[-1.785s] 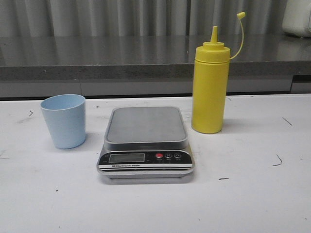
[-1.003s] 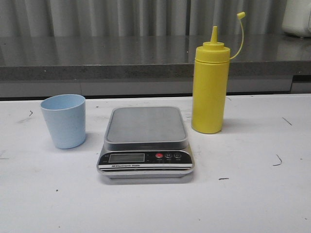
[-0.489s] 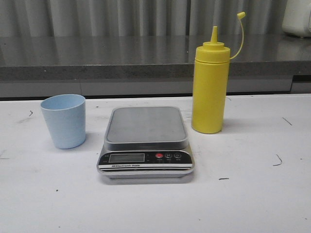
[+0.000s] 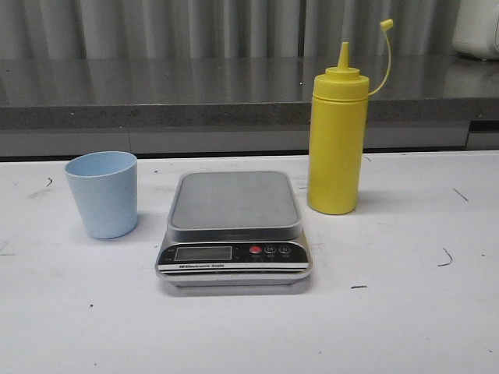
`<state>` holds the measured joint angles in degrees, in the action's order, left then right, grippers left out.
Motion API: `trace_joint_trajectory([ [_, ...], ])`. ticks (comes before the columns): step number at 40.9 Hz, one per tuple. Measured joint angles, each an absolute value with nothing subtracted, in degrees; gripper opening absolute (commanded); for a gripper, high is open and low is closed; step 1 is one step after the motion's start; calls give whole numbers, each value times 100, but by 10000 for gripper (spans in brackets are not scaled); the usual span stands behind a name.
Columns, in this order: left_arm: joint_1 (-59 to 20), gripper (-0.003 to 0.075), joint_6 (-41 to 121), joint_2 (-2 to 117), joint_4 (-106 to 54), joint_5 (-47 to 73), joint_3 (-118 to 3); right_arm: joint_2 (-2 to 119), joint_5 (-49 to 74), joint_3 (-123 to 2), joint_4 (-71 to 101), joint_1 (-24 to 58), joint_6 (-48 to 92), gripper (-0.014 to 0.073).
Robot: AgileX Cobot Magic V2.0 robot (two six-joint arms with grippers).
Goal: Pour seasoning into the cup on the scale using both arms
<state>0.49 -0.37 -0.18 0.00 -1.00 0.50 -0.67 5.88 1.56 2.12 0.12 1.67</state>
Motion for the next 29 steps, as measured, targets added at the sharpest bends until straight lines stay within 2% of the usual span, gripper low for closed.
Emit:
trace_joint_trajectory([
  [22,49,-20,-37,-18,0,-351,31,-67,600,143,292,12,167,-69],
  [29,49,-20,-37,-18,-50,160,-697,-67,1155,-582,355,12,156,-69],
])
